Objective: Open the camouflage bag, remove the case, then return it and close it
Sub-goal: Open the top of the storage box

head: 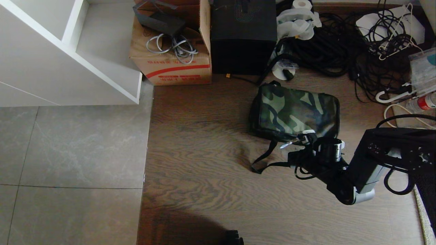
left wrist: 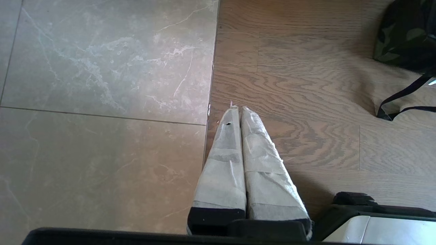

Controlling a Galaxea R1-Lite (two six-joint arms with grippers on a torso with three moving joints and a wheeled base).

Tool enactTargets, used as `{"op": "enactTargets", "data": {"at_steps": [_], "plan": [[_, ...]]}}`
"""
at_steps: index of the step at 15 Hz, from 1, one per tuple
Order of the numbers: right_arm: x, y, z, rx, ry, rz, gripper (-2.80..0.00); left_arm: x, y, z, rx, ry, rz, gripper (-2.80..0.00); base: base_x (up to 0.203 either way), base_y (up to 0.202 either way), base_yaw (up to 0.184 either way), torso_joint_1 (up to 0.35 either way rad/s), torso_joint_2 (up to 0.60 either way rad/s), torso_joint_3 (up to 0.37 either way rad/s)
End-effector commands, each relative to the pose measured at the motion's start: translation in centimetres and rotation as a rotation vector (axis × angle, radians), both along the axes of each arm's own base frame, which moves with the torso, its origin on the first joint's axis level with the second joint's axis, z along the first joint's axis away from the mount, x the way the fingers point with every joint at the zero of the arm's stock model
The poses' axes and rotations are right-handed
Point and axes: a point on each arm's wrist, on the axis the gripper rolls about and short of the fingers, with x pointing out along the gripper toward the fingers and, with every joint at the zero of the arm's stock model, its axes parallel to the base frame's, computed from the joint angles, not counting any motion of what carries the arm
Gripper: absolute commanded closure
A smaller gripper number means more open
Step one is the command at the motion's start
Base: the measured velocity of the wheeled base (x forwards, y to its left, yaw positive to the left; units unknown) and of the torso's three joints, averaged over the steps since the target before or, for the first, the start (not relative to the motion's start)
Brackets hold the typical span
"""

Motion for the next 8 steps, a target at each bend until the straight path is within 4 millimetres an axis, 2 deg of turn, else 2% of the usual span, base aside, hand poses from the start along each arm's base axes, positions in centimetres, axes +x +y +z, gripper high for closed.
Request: {"op": "enactTargets", "data": {"at_steps": [1,8], "plan": [[0.4,0.1,-0.3,0.008,-0.009,-0.001,-2.80,0.1,0.0,-0.3,-0.001,0.008,0.002,0.00,0.000,0.000,0.000,0.000,0.00,0.000],[1.4,0.0,-0.7,0.072,-0.073,-0.021,-2.80,0.1,0.0,-0.3,-0.001,0.008,0.002,0.00,0.000,0.000,0.000,0.000,0.00,0.000]]}}
